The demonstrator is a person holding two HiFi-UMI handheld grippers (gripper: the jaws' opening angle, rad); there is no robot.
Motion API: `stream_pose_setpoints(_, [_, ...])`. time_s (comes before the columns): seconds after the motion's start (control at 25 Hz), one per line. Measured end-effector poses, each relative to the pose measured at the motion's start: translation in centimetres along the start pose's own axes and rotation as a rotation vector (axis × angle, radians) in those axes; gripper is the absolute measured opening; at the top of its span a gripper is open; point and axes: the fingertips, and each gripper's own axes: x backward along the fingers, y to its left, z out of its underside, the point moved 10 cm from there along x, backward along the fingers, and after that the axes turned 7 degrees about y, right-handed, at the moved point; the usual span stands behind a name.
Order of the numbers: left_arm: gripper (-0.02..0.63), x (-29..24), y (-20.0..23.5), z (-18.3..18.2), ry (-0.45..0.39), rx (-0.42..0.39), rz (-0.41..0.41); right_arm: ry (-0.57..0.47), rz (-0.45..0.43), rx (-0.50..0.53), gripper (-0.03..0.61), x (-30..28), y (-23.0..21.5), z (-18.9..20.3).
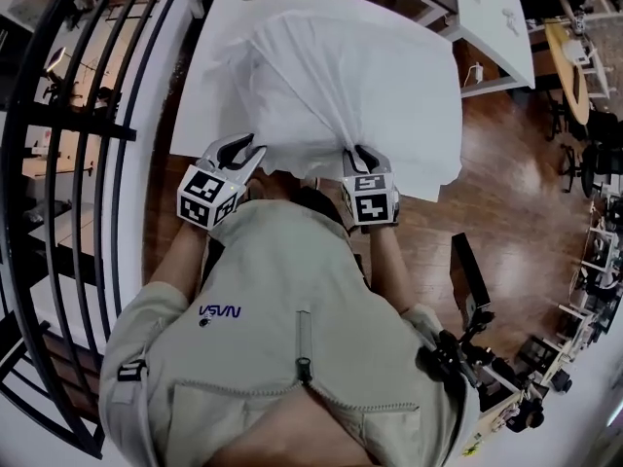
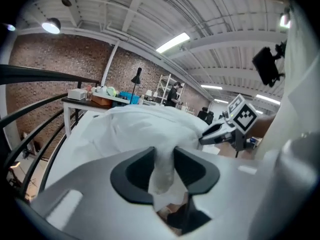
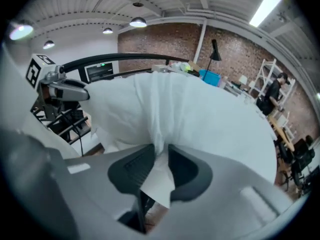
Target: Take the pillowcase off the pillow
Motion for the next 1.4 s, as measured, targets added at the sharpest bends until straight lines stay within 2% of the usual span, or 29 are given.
stream_pose_setpoints(0.12, [0.175, 1.8, 0.0, -3.7, -0.116, -0.002, -0.002, -0.066, -0.117, -0.003, 0.114, 2.9, -0.4, -1.8])
stream_pose_setpoints(0.24, [0.204, 1.0, 2.1, -6.7, -0.177, 0.042, -0.067, -0.201, -0.211, 0.033, 0.114, 5.4, -0.4, -5.3])
stream_pose_setpoints(0.28, [0.204, 0.1, 3.0, -7.4, -0.175, 0.067, -0.088, -0.245, -0.235, 0.048, 0.114, 5.8, -0.4, -6.7])
stream_pose_setpoints(0.4, [0.266, -3.5, 5.9, -8.7, -0.114, 0.144, -0.126, -0.332, -0.263, 0.105, 0.115, 5.3, -0.7, -10.8])
stream_pose_setpoints(0.56, [0.325, -7.5, 8.8, -8.2, 0.028, 0.225, -0.127, -0.337, -0.248, 0.168, 0.115, 2.0, -1.2, -15.5])
stream_pose_setpoints(0.64, [0.327, -8.2, 9.1, -7.7, 0.042, 0.291, -0.082, -0.314, -0.242, 0.195, 0.121, 0.1, -1.5, -17.5])
stream_pose_setpoints(0.72, [0.260, -8.4, 8.6, -7.5, 0.040, 0.328, -0.015, -0.281, -0.240, 0.227, 0.156, -1.8, -1.4, -19.3])
stream_pose_setpoints(0.84, [0.150, -8.2, 7.5, -7.5, 0.064, 0.287, 0.060, -0.234, -0.261, 0.273, 0.185, -4.1, -0.5, -21.7])
stream_pose_setpoints(0.96, [0.059, -7.4, 6.3, -7.9, 0.059, 0.218, 0.065, -0.168, -0.250, 0.391, 0.198, -5.7, 0.9, -23.2])
stream_pose_setpoints(1.04, [0.040, -7.0, 5.6, -8.1, 0.052, 0.182, 0.052, -0.119, -0.224, 0.483, 0.195, -6.6, 1.8, -23.6])
stream_pose_setpoints(1.08, [0.035, -6.8, 5.2, -8.0, 0.055, 0.161, 0.044, -0.108, -0.215, 0.510, 0.172, -6.9, 2.0, -23.6])
stream_pose_setpoints(1.16, [0.031, -6.3, 4.6, -7.9, 0.054, 0.125, 0.035, -0.126, -0.201, 0.516, 0.047, -6.8, 2.1, -23.5])
stream_pose_setpoints(1.2, [0.029, -6.0, 4.4, -7.9, 0.042, 0.115, 0.036, -0.148, -0.198, 0.503, 0.011, -6.4, 1.9, -23.6])
stream_pose_setpoints(1.32, [0.025, -4.9, 3.6, -8.3, -0.001, 0.075, 0.033, -0.224, -0.174, 0.457, 0.009, -5.2, 1.0, -24.6])
stream_pose_setpoints(1.4, [0.021, -4.3, 2.9, -8.3, 0.014, 0.023, 0.035, -0.273, -0.094, 0.415, 0.006, -4.7, -0.4, -25.2])
